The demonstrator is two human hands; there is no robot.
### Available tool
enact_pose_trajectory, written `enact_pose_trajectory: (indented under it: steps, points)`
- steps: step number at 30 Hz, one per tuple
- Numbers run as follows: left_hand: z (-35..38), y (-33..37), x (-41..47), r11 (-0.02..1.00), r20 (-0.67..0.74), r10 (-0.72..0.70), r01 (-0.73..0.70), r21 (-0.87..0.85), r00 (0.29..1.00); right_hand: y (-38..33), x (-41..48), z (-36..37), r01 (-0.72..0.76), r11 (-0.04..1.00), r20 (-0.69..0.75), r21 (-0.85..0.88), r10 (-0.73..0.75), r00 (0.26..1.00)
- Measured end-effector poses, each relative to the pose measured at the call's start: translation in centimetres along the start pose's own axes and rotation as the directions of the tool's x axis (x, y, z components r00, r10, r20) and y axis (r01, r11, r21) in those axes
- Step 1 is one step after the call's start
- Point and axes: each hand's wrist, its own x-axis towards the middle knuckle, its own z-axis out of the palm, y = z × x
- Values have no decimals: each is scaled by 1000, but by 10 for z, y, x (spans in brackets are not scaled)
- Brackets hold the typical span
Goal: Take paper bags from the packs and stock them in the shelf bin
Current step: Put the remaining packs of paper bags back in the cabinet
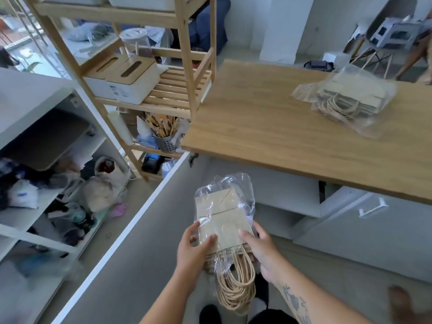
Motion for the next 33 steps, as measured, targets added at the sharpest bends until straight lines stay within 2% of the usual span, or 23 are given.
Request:
enact_pose_trajectory:
  steps: [7, 12, 16, 19, 22, 24, 26, 28, 30, 31, 33]
  points:
    - [34, -3, 40, 999, -18, -32, 32, -21, 999, -5, 50, -19, -94, 992, -41, 83, 97, 994]
    - [66, -15, 102, 997, -9, -70, 69, -14, 998, -13, 127, -27, -104, 992, -53, 73, 108, 993]
    - [87, -30, 175, 1000, -41, 14, -13, 23, 999, -9, 211, -22, -63, 994, -70, 91, 70, 995]
    - [96, -36, 240, 998, -11, 23, -22, 60, 1000, -7, 281, -17, -31, 995, -47, 98, 36, 998]
    - [102, -43, 286, 985, 59, 64, -73, 157, 996, -6, 340, -14, -4, 986, -24, 169, 8, 1000]
    - [105, -47, 298, 948, 165, 158, -196, 250, 974, -8, 372, -11, 27, 973, -18, 227, -24, 1000]
    - [107, -56, 310, 822, 281, 289, -388, 417, 915, -14, 401, -2, 77, 961, -34, 265, -70, 997]
    - [106, -65, 325, 524, 412, 385, -563, 639, 826, -25, 424, 13, 129, 950, -74, 283, -112, 991]
    - [104, -68, 348, 243, 458, 488, -619, 747, 743, -41, 441, 28, 193, 938, -84, 288, -176, 981]
    - [104, -68, 359, 157, 458, 544, -622, 767, 703, -49, 449, 35, 216, 940, -85, 265, -201, 976]
    - [105, -66, 381, 66, 445, 612, -603, 795, 654, -62, 459, 45, 246, 957, -79, 157, -236, 969]
